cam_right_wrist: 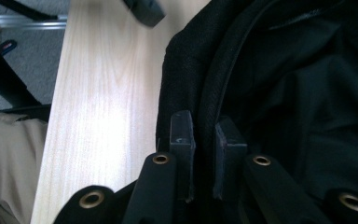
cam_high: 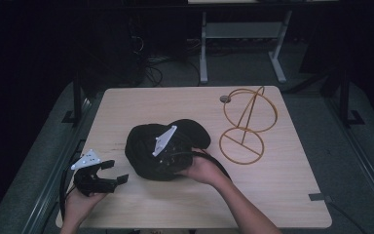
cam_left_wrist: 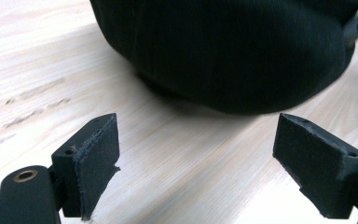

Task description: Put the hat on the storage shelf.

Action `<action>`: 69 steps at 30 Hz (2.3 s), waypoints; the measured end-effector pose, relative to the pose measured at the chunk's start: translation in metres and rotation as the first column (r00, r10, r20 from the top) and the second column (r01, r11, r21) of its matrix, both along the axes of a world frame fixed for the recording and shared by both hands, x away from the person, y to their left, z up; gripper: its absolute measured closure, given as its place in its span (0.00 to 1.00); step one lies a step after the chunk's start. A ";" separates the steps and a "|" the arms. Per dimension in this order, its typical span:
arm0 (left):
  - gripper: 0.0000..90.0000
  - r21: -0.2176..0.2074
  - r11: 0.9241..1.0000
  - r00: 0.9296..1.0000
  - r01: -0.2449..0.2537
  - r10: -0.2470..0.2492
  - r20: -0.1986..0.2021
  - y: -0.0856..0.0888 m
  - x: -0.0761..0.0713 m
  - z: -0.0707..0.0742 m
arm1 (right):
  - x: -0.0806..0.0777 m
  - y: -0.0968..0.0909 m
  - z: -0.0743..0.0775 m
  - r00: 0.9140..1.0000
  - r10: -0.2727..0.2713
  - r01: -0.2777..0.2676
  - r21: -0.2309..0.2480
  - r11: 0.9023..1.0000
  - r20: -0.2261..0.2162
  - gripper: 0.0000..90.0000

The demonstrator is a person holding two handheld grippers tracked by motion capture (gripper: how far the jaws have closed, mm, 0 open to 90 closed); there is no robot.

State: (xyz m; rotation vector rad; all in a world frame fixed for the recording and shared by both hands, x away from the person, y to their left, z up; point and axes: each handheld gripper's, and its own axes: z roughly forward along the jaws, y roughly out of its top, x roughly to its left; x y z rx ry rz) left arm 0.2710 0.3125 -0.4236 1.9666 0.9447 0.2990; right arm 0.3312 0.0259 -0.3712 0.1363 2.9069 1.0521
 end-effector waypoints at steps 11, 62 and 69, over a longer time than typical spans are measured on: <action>0.15 -0.080 0.995 0.996 0.066 -0.061 0.059 -0.021 -0.001 0.015 | -0.004 -0.023 0.037 1.000 -0.021 0.020 0.078 0.997 0.018 0.89; 0.94 -0.052 0.968 0.889 0.247 -0.205 0.409 -0.077 0.005 0.083 | -0.014 -0.056 0.096 0.998 0.035 -0.021 0.296 0.955 -0.043 0.89; 0.94 0.011 0.967 0.888 0.256 -0.240 0.393 -0.080 0.007 0.100 | -0.012 -0.066 0.087 0.996 0.015 0.016 0.350 0.937 -0.087 0.86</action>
